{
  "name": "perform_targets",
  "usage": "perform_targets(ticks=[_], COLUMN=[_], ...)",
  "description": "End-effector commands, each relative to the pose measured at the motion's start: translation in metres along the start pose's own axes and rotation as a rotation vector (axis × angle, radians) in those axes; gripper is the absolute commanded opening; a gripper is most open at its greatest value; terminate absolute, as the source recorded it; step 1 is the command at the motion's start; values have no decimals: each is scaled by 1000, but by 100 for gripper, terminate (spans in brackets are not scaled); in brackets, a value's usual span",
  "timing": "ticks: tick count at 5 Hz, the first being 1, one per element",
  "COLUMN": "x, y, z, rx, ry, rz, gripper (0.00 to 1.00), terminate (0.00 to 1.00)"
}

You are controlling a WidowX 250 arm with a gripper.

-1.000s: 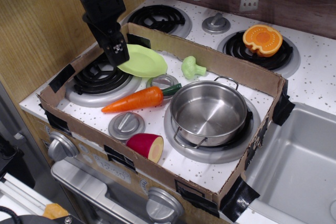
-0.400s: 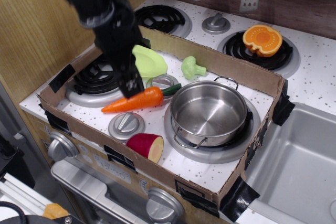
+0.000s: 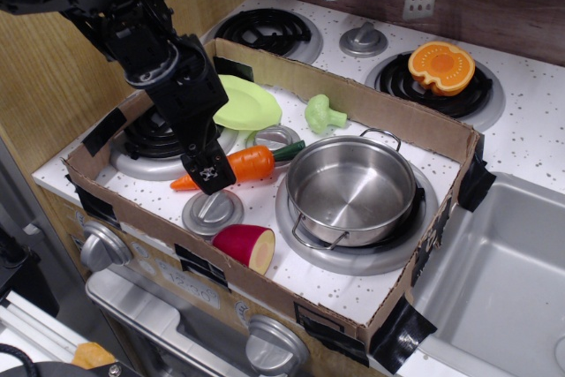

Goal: Put carrot on plate

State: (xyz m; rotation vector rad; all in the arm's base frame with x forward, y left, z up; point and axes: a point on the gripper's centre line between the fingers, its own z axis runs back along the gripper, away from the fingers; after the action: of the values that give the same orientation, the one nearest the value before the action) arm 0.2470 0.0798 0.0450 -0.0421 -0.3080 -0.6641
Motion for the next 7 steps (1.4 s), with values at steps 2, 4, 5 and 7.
perform_targets(ticks=[2, 4, 5, 7], x=[18, 15, 15, 21], y=[28, 21, 21, 20], z=[-24, -44, -45, -21], rx=[9, -8, -4, 58], ry=[-43, -78, -80, -41], rz=[-56, -24, -17, 16], gripper=[100, 100, 100, 0], terminate=[0, 0, 0, 0])
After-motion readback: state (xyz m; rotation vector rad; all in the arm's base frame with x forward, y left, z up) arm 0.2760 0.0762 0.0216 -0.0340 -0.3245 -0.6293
